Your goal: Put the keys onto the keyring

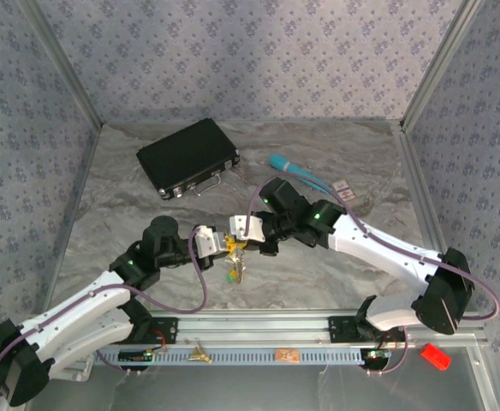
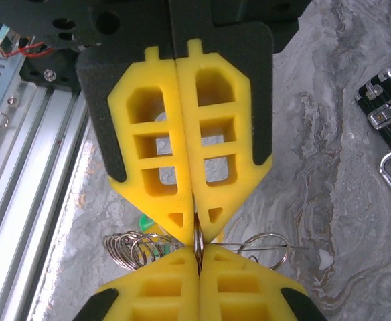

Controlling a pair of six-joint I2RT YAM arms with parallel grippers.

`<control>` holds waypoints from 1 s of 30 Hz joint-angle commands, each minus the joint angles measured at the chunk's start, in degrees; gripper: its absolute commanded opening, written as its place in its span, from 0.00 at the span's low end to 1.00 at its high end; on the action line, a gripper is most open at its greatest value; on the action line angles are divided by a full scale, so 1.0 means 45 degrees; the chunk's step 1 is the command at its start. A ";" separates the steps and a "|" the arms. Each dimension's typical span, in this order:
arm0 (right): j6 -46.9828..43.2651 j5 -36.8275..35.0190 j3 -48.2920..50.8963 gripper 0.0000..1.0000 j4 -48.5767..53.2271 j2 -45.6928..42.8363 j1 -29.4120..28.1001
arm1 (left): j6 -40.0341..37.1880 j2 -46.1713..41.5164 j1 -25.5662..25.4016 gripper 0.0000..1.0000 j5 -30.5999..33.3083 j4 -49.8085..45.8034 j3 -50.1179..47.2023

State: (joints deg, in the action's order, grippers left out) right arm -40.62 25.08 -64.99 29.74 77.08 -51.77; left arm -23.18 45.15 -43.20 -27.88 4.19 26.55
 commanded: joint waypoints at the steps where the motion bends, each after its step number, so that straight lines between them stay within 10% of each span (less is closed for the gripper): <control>1: 0.1011 0.0671 0.0519 0.29 -0.1021 -0.0773 0.0374 | -0.0241 -0.0163 -0.0055 0.00 -0.0174 0.0275 0.0321; 20: 0.4686 0.1136 0.2011 0.36 -0.2775 -0.1548 0.1094 | -0.0346 -0.0186 -0.0061 0.00 0.0372 0.1357 -0.0176; 30: 1.2693 -0.1308 0.0681 0.35 -0.0768 -0.1714 0.1091 | -0.0416 -0.0186 -0.0095 0.00 0.0766 0.1501 -0.0188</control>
State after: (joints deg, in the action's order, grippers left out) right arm 2.42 22.74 -57.47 20.71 68.64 -47.05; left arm -24.23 45.10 -43.27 -24.40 7.53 25.76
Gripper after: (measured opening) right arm 0.354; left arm 0.042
